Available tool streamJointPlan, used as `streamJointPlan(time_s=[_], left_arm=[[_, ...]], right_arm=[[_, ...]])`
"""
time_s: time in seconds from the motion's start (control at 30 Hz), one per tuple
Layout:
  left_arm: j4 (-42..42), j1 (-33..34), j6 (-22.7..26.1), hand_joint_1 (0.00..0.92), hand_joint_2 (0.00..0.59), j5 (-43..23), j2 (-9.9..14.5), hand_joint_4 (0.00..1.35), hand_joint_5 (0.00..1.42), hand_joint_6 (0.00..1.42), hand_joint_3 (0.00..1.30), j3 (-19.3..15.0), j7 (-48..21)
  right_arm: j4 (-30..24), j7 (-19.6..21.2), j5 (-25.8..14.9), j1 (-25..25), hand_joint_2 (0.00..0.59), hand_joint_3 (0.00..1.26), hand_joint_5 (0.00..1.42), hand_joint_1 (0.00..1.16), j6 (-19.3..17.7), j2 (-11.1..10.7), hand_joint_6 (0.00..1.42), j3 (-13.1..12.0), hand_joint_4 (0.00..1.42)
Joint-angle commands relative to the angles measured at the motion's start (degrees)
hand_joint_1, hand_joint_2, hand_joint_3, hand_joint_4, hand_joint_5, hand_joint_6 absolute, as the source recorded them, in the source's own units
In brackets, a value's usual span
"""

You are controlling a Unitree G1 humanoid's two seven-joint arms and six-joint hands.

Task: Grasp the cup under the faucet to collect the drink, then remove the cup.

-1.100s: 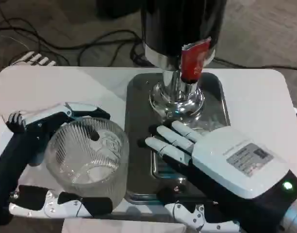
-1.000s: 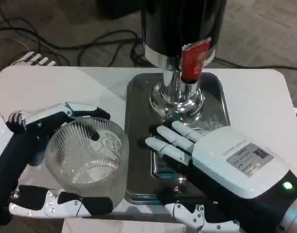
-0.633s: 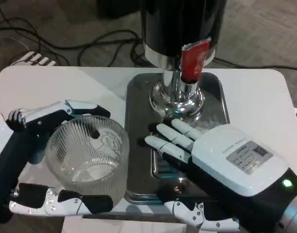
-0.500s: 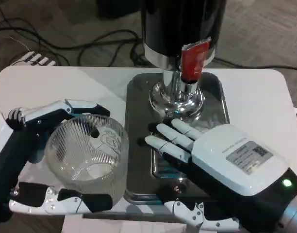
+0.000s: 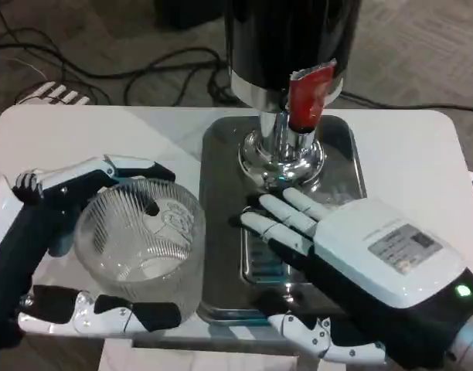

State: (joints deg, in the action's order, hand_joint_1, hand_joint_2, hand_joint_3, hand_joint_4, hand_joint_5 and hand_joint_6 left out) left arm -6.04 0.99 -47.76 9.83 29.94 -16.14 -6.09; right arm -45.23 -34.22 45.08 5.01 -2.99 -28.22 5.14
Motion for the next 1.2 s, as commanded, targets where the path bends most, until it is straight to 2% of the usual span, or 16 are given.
streamJointPlan(time_s=[0.03, 0.27, 0.43, 0.57, 0.67, 0.8, 0.97, 1.2], left_arm=[[0.5, 1.5, 0.1, 0.651, 0.0, 0.3, -0.9, 1.11, 1.21, 1.42, 0.93, 1.0, 0.3], [1.5, 3.2, 0.7, 0.644, 0.0, 1.7, -2.0, 1.11, 1.22, 1.42, 0.94, 2.5, 0.4], [1.5, 3.8, 1.1, 0.644, 0.0, 2.5, -2.6, 1.11, 1.23, 1.42, 0.94, 3.3, 0.6], [1.3, 4.2, 1.6, 0.644, 0.0, 3.1, -3.2, 1.11, 1.22, 1.42, 0.94, 3.9, 0.8], [1.0, 4.3, 2.0, 0.643, 0.0, 3.6, -3.7, 1.12, 1.23, 1.42, 0.94, 4.2, 0.9], [0.6, 4.4, 2.3, 0.64, 0.0, 4.3, -4.4, 1.13, 1.23, 1.42, 0.94, 4.4, 0.9], [0.1, 4.6, 2.8, 0.637, 0.0, 5.1, -5.3, 1.13, 1.23, 1.42, 0.95, 4.8, 1.2], [0.2, 6.0, 3.9, 0.632, 0.0, 6.9, -6.9, 1.14, 1.24, 1.42, 0.95, 6.0, 1.7]], right_arm=[[-1.3, 0.8, 1.2, -2.0, 0.504, 0.08, 0.0, 0.2, 1.1, 1.0, 0.19, -1.0, 0.0], [-2.7, 1.2, 2.8, -4.2, 0.506, 0.08, 0.0, 0.19, 2.4, 2.3, 0.19, -1.9, 0.0], [-3.5, 1.5, 2.4, -6.4, 0.496, 0.09, 0.0, 0.19, 3.1, 3.0, 0.21, -3.7, 0.0], [-4.2, 2.2, 0.1, -9.0, 0.475, 0.1, 0.0, 0.21, 3.0, 2.7, 0.23, -7.8, 0.0], [-4.6, 3.0, -3.0, -11.0, 0.467, 0.11, 0.0, 0.21, 2.6, 2.2, 0.24, -12.0, 0.02], [-4.2, 3.6, -6.7, -12.8, 0.466, 0.14, 0.03, 0.21, 2.3, 1.7, 0.28, -15.4, 0.05], [-3.0, 5.0, -9.8, -14.3, 0.466, 0.16, 0.05, 0.21, 2.0, 1.4, 0.31, -18.1, 0.08], [-2.9, 7.4, -11.1, -16.3, 0.456, 0.17, 0.06, 0.2, 1.4, 1.0, 0.33, -20.2, 0.1]])
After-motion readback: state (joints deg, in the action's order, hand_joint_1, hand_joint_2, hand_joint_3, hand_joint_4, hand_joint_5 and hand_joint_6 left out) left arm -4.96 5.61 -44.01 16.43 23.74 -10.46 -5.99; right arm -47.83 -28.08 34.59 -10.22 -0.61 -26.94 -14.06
